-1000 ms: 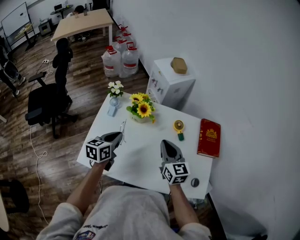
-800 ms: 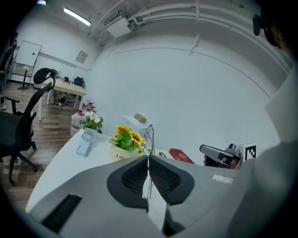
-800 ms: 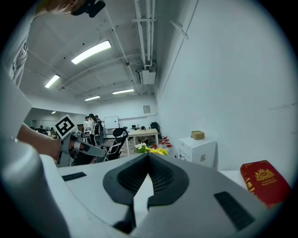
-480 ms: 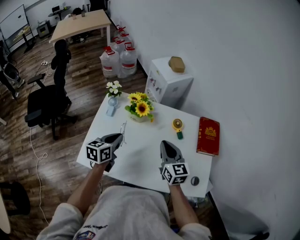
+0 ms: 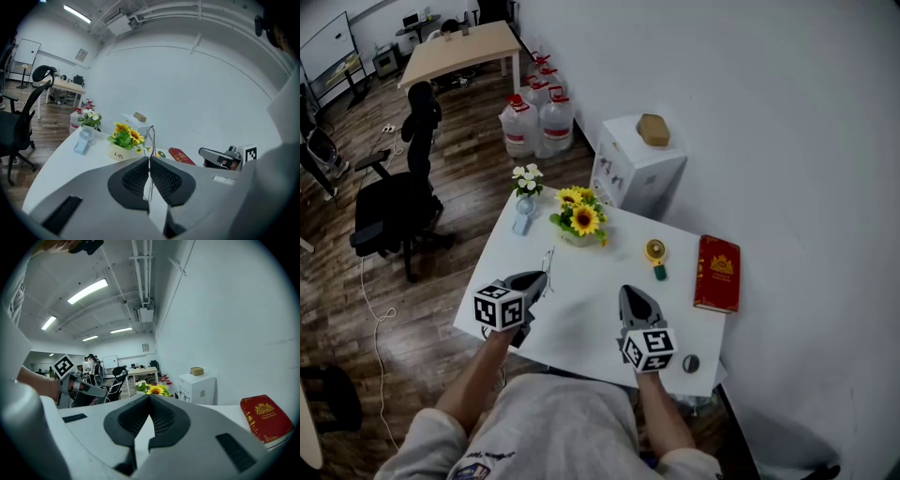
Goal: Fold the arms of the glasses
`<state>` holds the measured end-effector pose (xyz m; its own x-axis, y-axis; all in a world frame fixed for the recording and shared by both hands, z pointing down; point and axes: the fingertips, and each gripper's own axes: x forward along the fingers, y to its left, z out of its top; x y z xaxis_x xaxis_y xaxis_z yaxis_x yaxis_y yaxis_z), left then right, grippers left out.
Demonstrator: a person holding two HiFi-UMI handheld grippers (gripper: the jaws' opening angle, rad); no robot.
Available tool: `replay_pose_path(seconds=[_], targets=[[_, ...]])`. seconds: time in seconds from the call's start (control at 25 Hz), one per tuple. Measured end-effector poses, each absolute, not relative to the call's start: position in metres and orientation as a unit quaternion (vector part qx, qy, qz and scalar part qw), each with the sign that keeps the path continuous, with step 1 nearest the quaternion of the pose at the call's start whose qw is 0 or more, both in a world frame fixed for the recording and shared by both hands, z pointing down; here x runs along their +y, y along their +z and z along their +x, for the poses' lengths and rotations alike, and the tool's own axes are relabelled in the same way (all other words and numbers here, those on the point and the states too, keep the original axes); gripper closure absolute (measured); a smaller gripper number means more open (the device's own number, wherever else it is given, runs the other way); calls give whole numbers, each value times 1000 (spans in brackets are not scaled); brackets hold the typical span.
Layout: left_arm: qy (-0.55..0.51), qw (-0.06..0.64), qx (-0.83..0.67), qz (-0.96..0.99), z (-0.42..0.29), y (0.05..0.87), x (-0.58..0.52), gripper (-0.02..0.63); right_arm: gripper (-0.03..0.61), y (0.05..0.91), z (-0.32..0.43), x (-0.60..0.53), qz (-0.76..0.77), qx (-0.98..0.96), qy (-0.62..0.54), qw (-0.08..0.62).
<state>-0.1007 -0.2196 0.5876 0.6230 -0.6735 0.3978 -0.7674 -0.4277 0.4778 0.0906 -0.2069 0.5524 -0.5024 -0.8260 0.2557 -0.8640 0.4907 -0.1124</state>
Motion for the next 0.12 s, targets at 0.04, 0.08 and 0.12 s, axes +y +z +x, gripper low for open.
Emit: replay_pose_path(seconds=[0.04, 0.08, 0.12], targets=[[73, 321, -428, 842, -100, 588, -220, 600, 588, 553, 90, -207, 491, -859, 114, 84], [74, 321, -427, 842, -100, 588, -221, 600, 588, 554, 90, -208, 491, -859, 115, 84], [74, 321, -427, 842, -100, 588, -222, 600, 588, 555, 90, -208, 491, -860, 115, 84]])
